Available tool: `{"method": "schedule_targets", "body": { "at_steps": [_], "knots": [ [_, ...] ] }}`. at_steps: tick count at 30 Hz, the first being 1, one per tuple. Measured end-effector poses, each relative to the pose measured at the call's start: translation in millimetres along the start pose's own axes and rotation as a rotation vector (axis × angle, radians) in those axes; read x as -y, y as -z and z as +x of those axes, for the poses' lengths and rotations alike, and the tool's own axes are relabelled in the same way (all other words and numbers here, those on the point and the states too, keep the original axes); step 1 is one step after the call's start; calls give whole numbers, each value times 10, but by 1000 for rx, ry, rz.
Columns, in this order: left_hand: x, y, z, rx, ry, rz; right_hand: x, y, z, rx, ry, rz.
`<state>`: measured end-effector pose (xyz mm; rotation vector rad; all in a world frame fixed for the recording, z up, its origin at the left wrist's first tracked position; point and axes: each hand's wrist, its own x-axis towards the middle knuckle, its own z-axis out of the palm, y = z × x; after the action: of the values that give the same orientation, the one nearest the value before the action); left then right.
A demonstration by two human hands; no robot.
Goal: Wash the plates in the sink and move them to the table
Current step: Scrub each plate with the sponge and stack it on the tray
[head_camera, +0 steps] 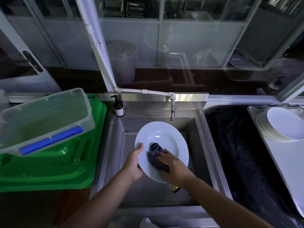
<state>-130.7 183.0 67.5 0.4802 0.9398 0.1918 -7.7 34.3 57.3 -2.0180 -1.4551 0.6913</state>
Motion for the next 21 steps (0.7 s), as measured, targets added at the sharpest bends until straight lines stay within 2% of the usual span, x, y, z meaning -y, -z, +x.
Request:
{"method": "schedule_targets", "body": {
  "at_steps": [5, 9, 11, 16, 19, 21],
  "knots": [
    [4, -71, -113, 28, -22, 57, -184, 201, 63, -93, -170, -219],
    [126, -189, -185, 89, 10, 57, 16, 181, 388, -161, -251, -105],
    [165, -264, -208, 134, 11, 15, 182, 148, 498, -209, -202, 3],
    [110, -276, -137, 176, -46, -143, 417, 212, 407, -160, -34, 93],
    [8, -256, -131, 146, -84, -191, 360, 178, 225, -167, 112, 21],
    [-57, -232, -139, 105, -101, -161, 247, 137, 81, -125, 136, -115]
  ]
}}
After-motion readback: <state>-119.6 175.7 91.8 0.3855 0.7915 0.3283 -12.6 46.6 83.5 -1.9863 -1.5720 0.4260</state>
